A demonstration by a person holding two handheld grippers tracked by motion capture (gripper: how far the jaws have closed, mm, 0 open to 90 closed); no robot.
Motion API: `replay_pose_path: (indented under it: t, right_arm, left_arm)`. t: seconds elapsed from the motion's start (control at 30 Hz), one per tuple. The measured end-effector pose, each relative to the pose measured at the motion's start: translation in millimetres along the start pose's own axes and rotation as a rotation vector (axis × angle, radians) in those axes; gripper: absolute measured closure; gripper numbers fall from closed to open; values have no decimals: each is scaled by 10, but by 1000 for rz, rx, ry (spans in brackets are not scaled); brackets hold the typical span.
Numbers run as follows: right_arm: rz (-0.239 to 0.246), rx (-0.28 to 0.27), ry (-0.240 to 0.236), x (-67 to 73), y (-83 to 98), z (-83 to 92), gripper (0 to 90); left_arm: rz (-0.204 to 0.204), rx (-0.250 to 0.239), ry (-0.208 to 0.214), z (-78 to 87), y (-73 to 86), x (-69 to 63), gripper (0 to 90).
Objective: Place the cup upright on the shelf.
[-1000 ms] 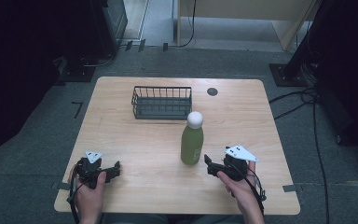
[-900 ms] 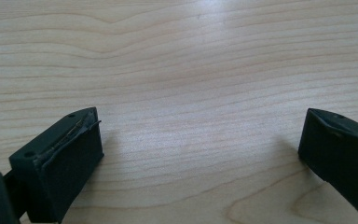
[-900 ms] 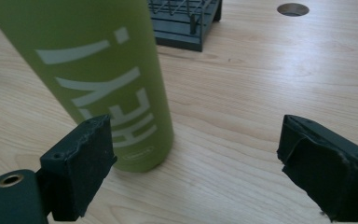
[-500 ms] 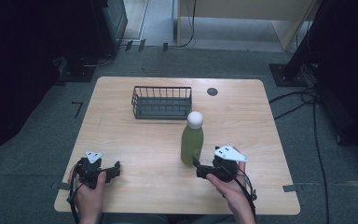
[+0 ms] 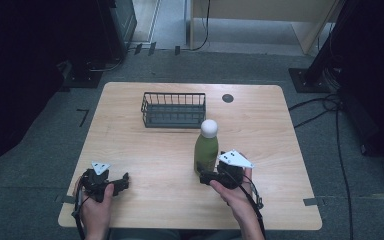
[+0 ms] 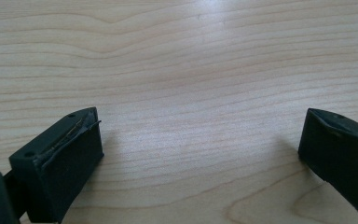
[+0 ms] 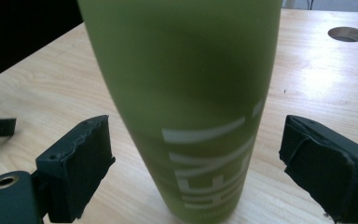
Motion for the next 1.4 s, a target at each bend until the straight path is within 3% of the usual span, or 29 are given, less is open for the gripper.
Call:
replay_pose_path:
  t: [0.4, 1.23, 1.4]
  right_arm:
    - [-17, -6, 31, 15, -54, -148, 129]
    - [-2, -14, 29, 30, -105, -243, 165]
    - [60, -24, 49, 34, -165, -270, 194]
  left_arm:
    - [0, 0, 0, 0, 0, 0, 0]
    - [0, 0, 0, 0, 0, 0, 0]
    - [0, 0, 0, 0, -1, 0, 0]
Point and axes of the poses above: each handheld gripper's, and its own axes: z roughly backward along the jaws, y roughly out of its underside, x roughly to its left, the point moved 8 cm from there along -z, roughly forward along the jaws, and after that the axes turned 6 degrees about x, right-handed, at the moved point
